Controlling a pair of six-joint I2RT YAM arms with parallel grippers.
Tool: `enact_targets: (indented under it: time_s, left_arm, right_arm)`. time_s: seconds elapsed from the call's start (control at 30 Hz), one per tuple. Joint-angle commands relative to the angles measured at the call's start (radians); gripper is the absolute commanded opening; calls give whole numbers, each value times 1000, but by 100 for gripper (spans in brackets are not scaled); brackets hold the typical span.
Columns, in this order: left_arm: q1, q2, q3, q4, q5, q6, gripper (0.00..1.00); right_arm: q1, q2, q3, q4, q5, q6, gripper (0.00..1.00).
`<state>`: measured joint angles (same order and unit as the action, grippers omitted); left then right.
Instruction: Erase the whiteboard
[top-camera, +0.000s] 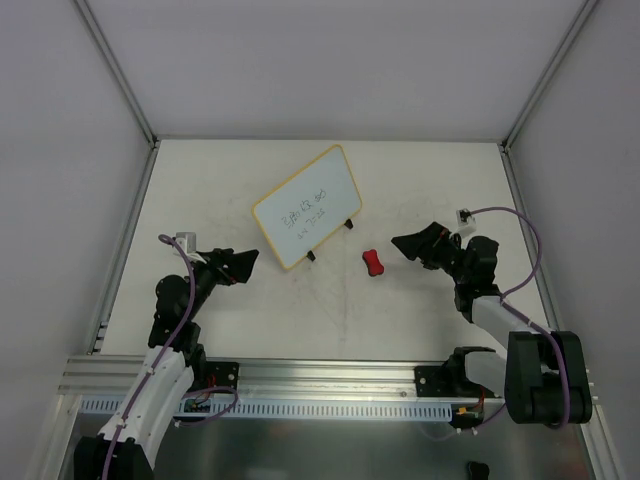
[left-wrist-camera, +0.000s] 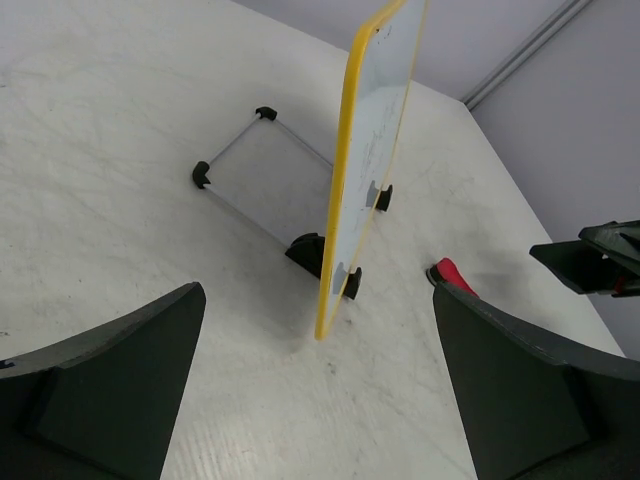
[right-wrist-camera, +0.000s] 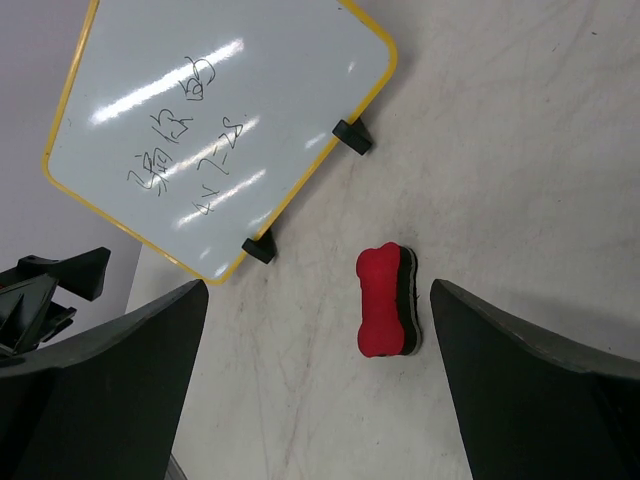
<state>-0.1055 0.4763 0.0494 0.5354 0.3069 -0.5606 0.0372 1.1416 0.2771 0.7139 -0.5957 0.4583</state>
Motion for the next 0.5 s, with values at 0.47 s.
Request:
enact_targets:
  time_s: [0.47]
  left_arm:
    - [-16,2,9,37,11,11,99]
  right_arm:
    - [237,24,298,-639,467,-341,99]
